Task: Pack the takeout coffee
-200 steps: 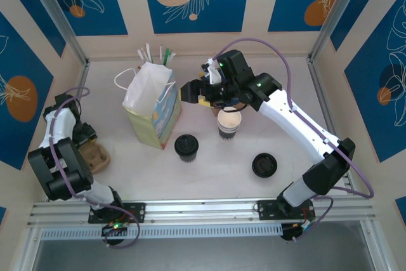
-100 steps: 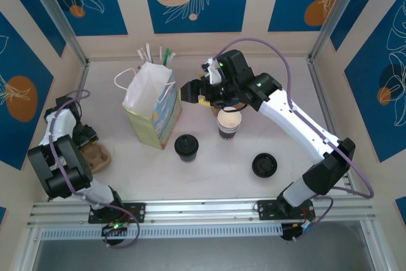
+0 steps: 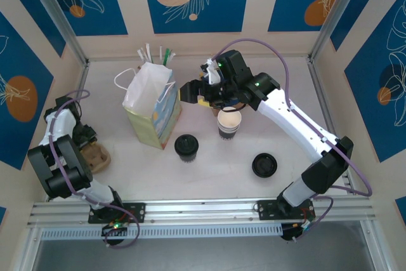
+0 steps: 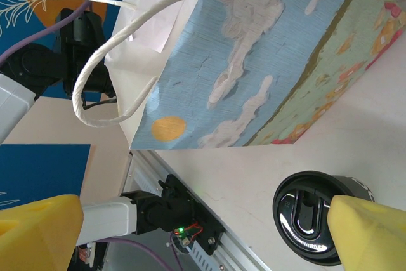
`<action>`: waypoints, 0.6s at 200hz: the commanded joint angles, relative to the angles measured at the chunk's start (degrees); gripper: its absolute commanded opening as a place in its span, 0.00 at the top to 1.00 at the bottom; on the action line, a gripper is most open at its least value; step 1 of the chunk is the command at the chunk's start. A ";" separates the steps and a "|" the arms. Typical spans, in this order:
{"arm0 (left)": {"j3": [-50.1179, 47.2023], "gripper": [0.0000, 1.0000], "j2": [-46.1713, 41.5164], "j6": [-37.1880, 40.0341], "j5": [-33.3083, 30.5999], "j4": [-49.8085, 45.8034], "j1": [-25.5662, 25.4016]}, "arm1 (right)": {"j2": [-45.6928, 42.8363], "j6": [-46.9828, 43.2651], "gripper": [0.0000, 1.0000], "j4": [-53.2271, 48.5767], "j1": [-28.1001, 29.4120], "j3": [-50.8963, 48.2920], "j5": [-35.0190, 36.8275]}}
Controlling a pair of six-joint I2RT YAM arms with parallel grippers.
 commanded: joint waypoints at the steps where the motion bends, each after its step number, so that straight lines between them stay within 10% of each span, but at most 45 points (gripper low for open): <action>1: -0.75 0.63 -0.76 -0.35 0.78 -1.07 0.64 | 0.39 -0.24 0.01 0.39 -0.29 0.91 -1.11; 120: 0.83 0.61 -4.04 -1.05 0.69 -4.26 0.61 | -0.22 0.03 0.01 0.83 -0.21 -0.08 -1.03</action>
